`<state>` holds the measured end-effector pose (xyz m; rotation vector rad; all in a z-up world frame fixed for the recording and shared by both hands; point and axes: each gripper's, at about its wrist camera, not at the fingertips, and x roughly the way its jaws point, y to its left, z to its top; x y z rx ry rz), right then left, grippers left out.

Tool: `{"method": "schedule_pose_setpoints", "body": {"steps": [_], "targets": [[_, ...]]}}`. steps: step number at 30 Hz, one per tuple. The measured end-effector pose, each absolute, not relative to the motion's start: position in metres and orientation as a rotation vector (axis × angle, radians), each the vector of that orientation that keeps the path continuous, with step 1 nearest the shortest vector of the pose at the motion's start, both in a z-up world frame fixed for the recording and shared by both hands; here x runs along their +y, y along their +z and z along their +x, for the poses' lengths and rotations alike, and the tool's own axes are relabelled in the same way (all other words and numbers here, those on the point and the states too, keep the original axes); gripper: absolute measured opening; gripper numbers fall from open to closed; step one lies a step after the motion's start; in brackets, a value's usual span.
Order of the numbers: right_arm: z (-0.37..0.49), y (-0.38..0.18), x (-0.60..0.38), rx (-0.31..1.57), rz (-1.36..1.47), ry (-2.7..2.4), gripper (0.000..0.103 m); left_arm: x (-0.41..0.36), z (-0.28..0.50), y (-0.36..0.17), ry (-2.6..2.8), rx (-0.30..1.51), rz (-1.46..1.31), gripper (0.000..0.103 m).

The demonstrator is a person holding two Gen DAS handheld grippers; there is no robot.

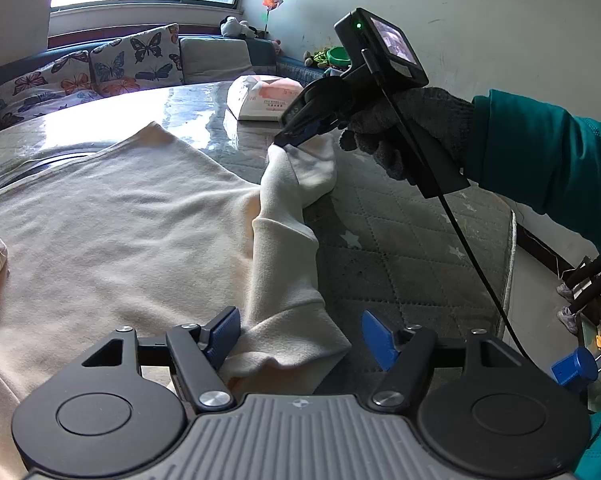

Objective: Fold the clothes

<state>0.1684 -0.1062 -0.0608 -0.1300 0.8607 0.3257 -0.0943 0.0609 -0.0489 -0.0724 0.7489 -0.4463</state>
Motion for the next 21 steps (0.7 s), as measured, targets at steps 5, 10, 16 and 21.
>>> {"method": "schedule_pose_setpoints", "body": {"steps": [5, 10, 16, 21], "targets": [[0.164, -0.054, -0.112, 0.820, -0.130, 0.315, 0.003, 0.060, -0.094, -0.050, -0.441, 0.750, -0.071, 0.071], [0.160, -0.043, -0.115, 0.780, -0.141, 0.317, 0.002, 0.058, -0.093, -0.050, -0.435, 0.749, -0.071, 0.071], [0.157, -0.031, -0.119, 0.743, -0.141, 0.313, 0.002, 0.058, -0.094, -0.050, -0.430, 0.748, -0.071, 0.071], [0.154, -0.026, -0.119, 0.730, -0.143, 0.309, 0.002, 0.058, -0.095, -0.050, -0.428, 0.746, -0.071, 0.071]]}}
